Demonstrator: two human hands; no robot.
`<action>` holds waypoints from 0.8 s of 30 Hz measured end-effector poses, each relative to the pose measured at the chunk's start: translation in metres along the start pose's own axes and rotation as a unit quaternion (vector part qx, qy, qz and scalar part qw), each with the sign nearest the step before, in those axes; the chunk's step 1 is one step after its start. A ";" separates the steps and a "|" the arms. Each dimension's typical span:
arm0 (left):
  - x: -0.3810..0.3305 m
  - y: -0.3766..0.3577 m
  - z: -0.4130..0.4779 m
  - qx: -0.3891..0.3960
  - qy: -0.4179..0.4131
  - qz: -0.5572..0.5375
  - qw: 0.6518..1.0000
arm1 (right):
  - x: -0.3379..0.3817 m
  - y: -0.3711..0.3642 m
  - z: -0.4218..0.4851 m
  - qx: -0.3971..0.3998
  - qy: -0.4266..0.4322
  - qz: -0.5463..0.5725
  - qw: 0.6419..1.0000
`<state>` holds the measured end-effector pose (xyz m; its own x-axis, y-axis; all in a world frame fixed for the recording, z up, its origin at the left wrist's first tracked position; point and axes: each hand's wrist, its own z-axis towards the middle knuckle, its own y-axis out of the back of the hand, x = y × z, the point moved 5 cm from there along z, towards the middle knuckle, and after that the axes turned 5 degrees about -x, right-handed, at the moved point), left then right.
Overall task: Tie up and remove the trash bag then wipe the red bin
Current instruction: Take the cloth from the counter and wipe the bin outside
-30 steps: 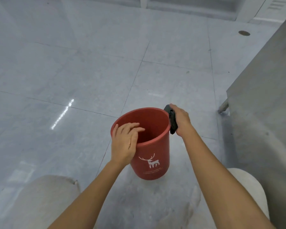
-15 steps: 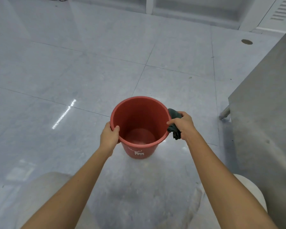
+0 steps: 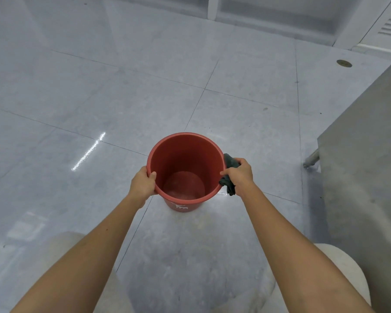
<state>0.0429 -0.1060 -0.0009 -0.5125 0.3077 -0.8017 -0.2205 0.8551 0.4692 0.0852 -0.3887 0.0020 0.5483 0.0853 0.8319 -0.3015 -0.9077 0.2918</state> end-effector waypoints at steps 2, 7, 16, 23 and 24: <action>0.004 0.000 0.000 -0.002 0.000 0.003 1.000 | -0.002 -0.002 0.000 0.000 -0.001 -0.002 1.000; 0.006 0.004 0.002 -0.011 0.004 -0.005 1.000 | 0.003 -0.010 0.000 0.009 0.008 -0.010 1.000; -0.068 -0.015 0.004 -0.137 -0.222 0.162 0.952 | 0.024 0.023 0.010 -0.016 -0.003 0.057 0.998; -0.220 -0.084 -0.055 0.254 -0.266 0.019 0.930 | 0.111 0.083 -0.039 0.182 -0.113 0.215 0.953; -0.245 -0.087 -0.067 0.299 -0.227 -0.011 0.927 | 0.131 0.096 -0.050 0.192 -0.121 0.220 0.949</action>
<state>0.1318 -0.2837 0.1794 -0.0816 0.3152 -0.9455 0.3412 0.9002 0.2706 0.0890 -0.4438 0.1626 0.6115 -0.3917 0.6875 -0.2623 -0.9201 -0.2909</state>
